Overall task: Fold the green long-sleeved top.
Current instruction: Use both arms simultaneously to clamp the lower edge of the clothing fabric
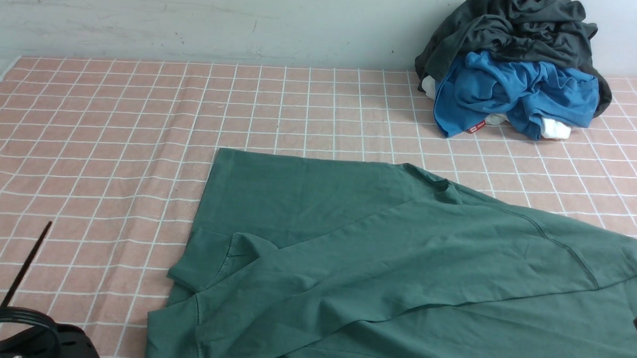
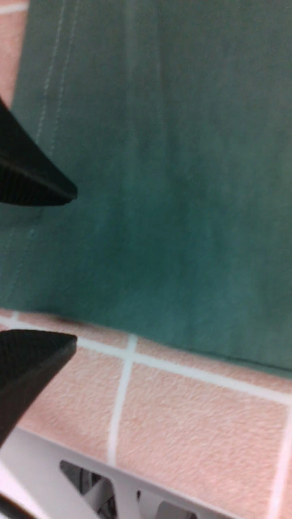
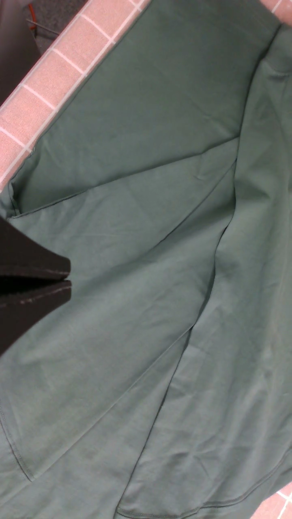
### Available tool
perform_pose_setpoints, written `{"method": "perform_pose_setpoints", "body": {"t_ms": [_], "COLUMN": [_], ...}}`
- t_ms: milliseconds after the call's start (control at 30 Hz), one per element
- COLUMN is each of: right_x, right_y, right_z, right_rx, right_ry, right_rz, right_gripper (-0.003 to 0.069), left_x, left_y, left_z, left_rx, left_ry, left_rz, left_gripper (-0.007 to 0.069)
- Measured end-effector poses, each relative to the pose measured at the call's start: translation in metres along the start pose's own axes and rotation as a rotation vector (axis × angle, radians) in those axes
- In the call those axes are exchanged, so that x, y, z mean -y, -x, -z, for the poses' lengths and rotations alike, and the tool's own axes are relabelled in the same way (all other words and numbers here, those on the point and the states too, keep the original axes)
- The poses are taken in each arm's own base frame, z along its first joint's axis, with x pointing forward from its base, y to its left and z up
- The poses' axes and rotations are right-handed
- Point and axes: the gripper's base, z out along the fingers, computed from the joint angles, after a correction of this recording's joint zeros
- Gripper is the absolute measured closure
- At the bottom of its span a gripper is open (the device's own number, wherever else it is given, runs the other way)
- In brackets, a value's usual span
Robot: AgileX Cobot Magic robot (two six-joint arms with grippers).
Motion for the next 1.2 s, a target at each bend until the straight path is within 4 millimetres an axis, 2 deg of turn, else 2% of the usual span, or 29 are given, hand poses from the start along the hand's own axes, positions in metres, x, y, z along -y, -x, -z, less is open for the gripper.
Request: {"method": "perform_pose_setpoints", "body": {"t_ms": [267,567,633,867,1200], "right_x": [0.0,0.0,0.0,0.0,0.0], "right_y": [0.0,0.0,0.0,0.0,0.0], "right_z": [0.0,0.0,0.0,0.0,0.0], "right_rx": [0.0,0.0,0.0,0.0,0.0], "right_ry": [0.0,0.002,0.002,0.003,0.003], "right_rz": [0.003,0.002,0.002,0.006,0.009], "right_gripper": [0.0673,0.0673,0.0673,0.0673,0.0673], "left_x": [-0.002,-0.002,0.0,-0.001,-0.007], "left_y": [0.003,0.002,-0.002,-0.002,-0.001], "left_z": [-0.011,-0.009,-0.008,-0.008,-0.011], "left_rx": [-0.02,-0.036,-0.057,-0.044,-0.078], "left_ry": [-0.004,-0.013,-0.025,-0.008,0.04], "left_rz": [-0.008,-0.008,-0.013,-0.055,-0.029], "left_gripper": [0.0236,0.0235,0.0222,0.0102,0.009]}}
